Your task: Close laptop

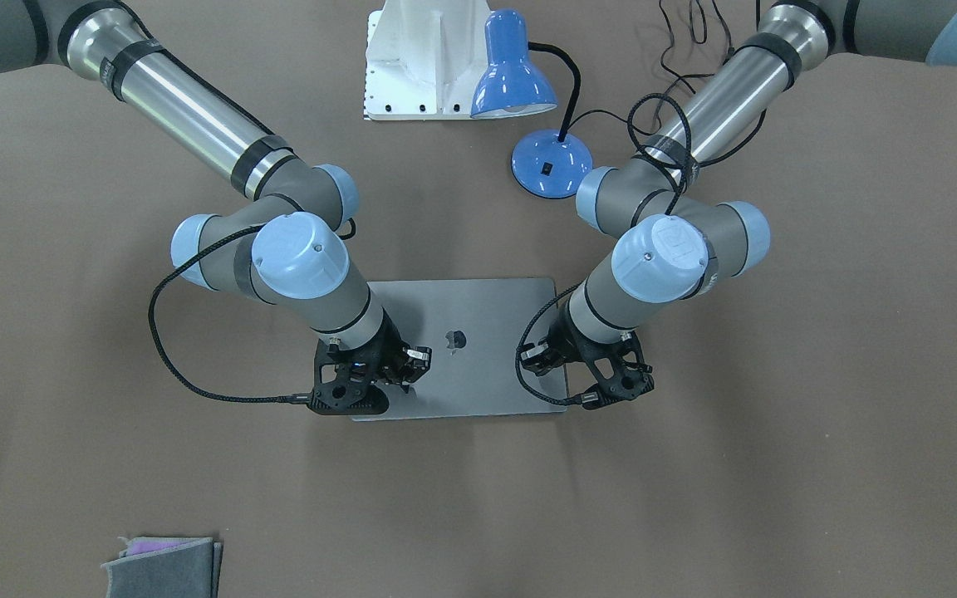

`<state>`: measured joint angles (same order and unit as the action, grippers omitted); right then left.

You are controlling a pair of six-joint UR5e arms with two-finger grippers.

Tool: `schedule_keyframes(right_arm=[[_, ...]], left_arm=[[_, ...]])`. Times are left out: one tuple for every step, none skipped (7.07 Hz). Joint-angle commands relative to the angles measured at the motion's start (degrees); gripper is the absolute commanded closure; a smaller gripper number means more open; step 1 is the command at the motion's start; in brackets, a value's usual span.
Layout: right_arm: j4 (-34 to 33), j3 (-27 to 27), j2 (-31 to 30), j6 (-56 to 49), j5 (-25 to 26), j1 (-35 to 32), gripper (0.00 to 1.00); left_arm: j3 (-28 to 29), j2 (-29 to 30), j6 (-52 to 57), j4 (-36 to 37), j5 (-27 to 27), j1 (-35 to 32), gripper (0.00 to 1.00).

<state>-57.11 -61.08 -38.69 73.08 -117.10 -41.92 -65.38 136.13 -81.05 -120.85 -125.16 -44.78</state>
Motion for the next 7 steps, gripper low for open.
schedule_keyframes(right_arm=[[-0.6, -2.0, 1.0, 1.1, -6.1, -4.2, 0.00], [-2.7, -4.4, -0.1, 0.0, -9.3, -6.6, 0.00], [-7.5, -11.4, -4.9, -8.0, -10.7, -10.0, 0.00], [-17.8, -20.1, -10.5, -19.9, -9.6, -10.4, 0.00], [-24.3, -25.4, -14.5, -26.3, -10.2, -13.7, 0.00], [-28.6, -26.6, -16.2, -28.8, -12.0, -17.6, 0.00], [-31.5, -27.4, -17.9, -35.6, -14.3, -21.7, 0.00]], left_arm=[[-0.1, -0.1, -0.1, 0.0, -0.1, 0.0, 1.00], [-0.7, -0.2, -0.1, 0.1, -0.1, -0.2, 1.00], [-3.5, -0.6, 0.2, -0.6, -0.1, -1.5, 1.00], [-6.2, -1.6, 0.0, 0.0, -0.3, -4.8, 0.24], [-6.9, -3.3, 0.3, 0.1, -0.4, -6.5, 0.02], [-7.7, -5.3, 1.0, 0.0, -1.0, -9.2, 0.02], [-9.1, -7.6, 6.7, 1.3, -3.5, -12.8, 0.02]])
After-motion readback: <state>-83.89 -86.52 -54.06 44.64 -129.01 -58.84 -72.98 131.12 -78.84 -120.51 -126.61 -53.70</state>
